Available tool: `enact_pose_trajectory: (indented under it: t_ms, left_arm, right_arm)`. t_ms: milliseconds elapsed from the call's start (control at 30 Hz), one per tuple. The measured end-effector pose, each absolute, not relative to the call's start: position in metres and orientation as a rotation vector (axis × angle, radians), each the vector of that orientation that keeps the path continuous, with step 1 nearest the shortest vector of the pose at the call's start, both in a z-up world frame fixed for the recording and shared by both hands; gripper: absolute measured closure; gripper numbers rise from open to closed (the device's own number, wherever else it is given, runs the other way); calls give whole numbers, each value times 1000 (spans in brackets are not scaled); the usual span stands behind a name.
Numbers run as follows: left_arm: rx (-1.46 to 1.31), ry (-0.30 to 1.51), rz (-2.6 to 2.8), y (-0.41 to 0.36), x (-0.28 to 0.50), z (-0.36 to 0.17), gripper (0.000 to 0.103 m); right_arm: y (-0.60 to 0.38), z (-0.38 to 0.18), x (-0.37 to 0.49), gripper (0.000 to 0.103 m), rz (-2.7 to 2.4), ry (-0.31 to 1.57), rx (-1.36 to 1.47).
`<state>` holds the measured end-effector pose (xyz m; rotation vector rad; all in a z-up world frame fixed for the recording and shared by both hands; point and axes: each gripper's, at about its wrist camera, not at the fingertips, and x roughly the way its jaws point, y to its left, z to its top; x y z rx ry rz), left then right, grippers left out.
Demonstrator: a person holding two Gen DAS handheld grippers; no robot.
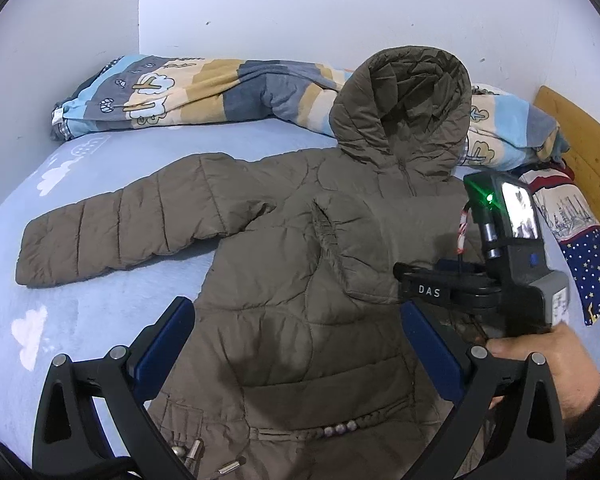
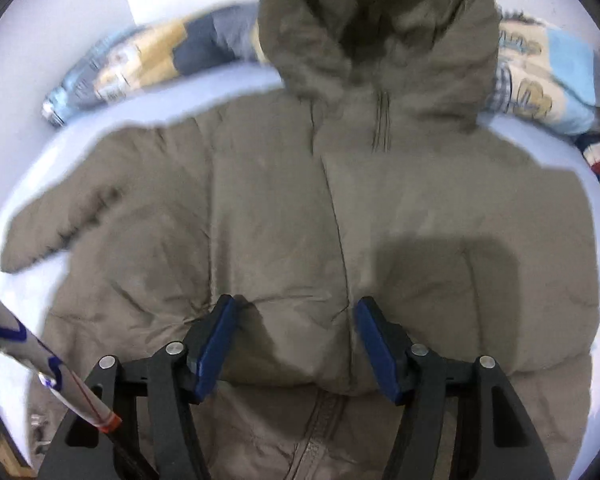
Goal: Fold large clothes
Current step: 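Open the right gripper on the jacket body and withdraw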
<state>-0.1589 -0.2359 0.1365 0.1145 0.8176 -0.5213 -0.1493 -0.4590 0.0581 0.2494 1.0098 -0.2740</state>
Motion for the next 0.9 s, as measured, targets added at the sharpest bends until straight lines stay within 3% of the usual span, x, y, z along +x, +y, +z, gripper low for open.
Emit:
enact_pose_trajectory:
  t_ms: [267, 533, 733, 900]
  left_arm:
    - [84, 801, -523, -226, -160, 146, 0]
    - [75, 798, -507, -217, -159, 149, 0]
    - [48, 810, -440, -198, -138, 147, 0]
    - [22, 841, -346, -173, -113, 139, 0]
  right_arm:
    - [-465, 87, -171, 34, -262, 945, 356]
    - [-438, 126, -278, 34, -268, 871, 391]
    - [-427, 114, -359, 33, -342, 847, 396]
    - [-443, 103, -359, 33, -363, 873, 472]
